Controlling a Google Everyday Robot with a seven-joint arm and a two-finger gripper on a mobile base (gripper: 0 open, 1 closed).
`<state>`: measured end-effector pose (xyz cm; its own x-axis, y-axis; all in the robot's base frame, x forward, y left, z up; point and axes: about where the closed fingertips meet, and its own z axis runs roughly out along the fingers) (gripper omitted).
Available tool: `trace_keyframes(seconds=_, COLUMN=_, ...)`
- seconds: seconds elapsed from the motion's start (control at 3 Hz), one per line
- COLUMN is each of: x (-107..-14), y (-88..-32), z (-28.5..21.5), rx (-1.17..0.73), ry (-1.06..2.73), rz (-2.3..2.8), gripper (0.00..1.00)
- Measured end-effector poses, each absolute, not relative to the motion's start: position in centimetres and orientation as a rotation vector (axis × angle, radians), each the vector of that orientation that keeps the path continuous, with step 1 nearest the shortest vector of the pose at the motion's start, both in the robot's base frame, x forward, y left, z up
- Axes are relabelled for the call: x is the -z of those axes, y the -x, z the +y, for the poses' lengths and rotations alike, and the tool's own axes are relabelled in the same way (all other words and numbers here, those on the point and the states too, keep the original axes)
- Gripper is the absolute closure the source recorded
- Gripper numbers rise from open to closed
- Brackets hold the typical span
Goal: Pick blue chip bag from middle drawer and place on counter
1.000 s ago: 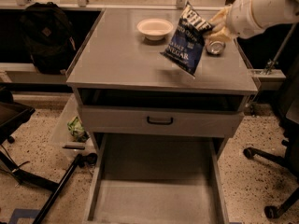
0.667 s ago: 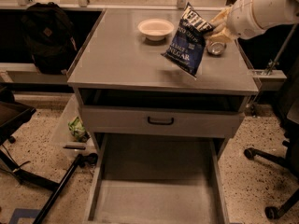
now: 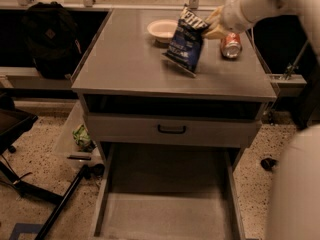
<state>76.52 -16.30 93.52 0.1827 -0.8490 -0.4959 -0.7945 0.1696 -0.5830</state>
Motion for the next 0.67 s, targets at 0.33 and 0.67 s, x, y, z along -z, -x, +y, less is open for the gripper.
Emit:
trace_keyframes(seconds=0.33, x=-88.39, y=-80.53, z=-16.16, rx=-0.001, ry=1.605, rz=1.684, gripper=1.00)
trace_keyframes(seconds=0.67, x=-87.66, y=-80.98, z=-16.57, rx=-0.089, ry=1.563, rz=1.710, gripper=1.00)
